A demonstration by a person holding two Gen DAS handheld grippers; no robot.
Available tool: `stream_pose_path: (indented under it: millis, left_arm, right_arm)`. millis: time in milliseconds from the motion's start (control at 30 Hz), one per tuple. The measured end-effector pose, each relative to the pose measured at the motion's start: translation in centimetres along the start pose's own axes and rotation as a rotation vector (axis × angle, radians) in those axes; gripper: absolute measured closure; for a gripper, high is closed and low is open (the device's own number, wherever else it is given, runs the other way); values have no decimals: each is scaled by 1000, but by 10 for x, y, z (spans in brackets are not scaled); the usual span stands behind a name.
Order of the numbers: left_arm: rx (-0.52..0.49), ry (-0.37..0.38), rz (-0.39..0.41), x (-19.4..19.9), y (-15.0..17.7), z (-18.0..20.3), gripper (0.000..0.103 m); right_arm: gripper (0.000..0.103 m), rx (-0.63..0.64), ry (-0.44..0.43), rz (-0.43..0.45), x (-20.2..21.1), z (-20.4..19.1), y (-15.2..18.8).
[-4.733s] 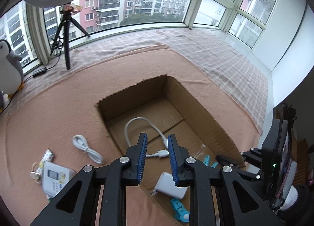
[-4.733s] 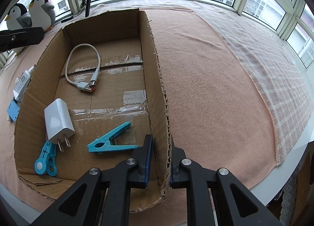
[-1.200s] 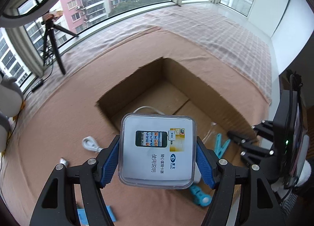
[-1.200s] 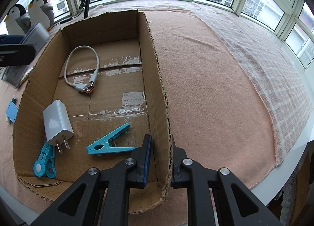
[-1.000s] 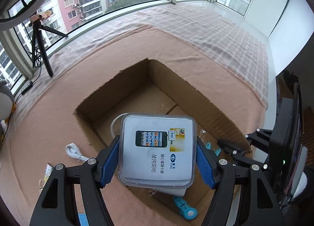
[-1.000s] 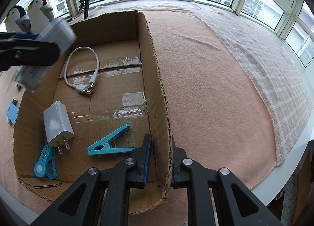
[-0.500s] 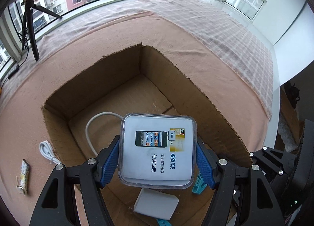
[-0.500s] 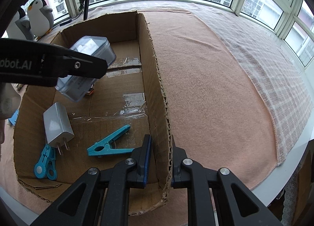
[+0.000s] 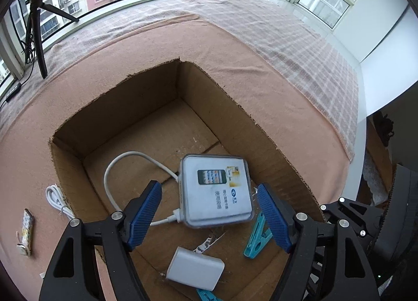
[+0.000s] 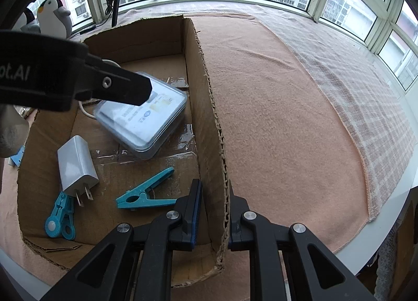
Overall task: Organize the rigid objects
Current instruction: 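Carry the clear card case with the left tool into the box and release, then reach the left tool to the white earphone and grasp it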
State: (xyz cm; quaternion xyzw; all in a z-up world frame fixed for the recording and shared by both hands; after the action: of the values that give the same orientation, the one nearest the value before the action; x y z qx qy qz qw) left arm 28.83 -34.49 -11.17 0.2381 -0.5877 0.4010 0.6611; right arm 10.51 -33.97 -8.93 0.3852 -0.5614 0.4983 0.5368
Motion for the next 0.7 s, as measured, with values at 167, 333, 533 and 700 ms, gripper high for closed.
stream_pose_path:
  millis: [167,333,533,700]
  left_arm:
    - [10,-3,11,10,3,-7,24]
    - [13,-41,43,32,14,-17,24]
    - [26,-97,108,76,41,-43,24]
    - [69,-126,157,110,79,-81,24]
  right_arm:
    - [88,1,2,1,0,1,1]
    - [88,1,4,2,1,0,1]
    - [88,2,5,3,1,0,1]
    - [88,4,8,4,2,0,2]
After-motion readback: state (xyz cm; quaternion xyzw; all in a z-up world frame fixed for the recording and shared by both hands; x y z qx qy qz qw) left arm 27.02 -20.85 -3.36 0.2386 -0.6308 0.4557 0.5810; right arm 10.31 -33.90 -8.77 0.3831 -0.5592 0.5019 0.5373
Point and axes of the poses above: each gripper's, at about its wrist camera, not at the fingertips, and x roughly against the way its jaws point, z to its right, y to its underside, the point moved 1 cm from there along -x, roughly the way its jaws point, and after that the axes turned 14 degrees about -z, right-handed, at the moved point
